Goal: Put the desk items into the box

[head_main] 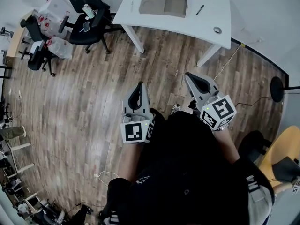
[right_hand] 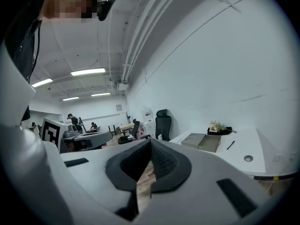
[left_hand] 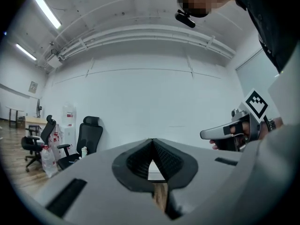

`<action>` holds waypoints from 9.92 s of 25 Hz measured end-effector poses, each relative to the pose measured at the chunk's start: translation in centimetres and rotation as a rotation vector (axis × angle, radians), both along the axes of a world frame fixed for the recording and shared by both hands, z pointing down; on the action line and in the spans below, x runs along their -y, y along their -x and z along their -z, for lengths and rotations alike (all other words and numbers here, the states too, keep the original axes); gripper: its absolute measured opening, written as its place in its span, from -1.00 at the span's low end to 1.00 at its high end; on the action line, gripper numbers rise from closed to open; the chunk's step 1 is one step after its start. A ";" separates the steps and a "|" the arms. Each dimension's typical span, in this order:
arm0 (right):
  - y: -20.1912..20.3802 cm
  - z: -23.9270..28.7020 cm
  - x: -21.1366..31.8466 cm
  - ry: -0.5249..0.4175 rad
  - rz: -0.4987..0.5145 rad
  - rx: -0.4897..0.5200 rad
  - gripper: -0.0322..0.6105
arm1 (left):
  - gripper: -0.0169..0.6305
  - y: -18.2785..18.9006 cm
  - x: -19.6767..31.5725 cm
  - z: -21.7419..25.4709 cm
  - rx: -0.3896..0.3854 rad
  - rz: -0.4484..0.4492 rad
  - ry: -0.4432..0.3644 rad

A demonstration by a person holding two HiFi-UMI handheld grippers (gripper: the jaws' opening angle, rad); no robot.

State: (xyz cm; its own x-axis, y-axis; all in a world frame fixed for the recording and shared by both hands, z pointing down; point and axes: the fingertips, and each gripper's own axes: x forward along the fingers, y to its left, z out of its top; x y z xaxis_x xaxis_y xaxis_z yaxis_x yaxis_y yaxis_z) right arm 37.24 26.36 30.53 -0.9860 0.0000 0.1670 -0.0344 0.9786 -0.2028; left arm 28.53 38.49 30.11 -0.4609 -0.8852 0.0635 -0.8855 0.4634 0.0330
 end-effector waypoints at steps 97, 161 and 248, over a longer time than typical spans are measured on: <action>43.6 -5.0 35.6 0.063 -0.214 -0.140 -0.90 | -0.92 50.5 36.1 -11.8 -0.188 -0.011 0.179; 52.5 -8.8 35.7 0.156 -0.594 -0.277 -0.90 | -0.77 62.5 39.6 -36.9 -0.570 -0.098 0.743; 36.3 -5.6 44.9 0.122 -0.683 -0.125 -0.90 | -0.77 44.4 51.6 -8.9 -0.190 -0.506 0.262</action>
State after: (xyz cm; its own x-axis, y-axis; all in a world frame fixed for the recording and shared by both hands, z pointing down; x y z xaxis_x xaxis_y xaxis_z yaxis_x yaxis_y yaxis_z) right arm 0.92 -18.55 36.17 -0.7451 -0.5865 0.3176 -0.6635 0.7000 -0.2642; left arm -15.92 -13.13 38.98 0.0546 -0.9354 0.3494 -0.9881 -0.0003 0.1536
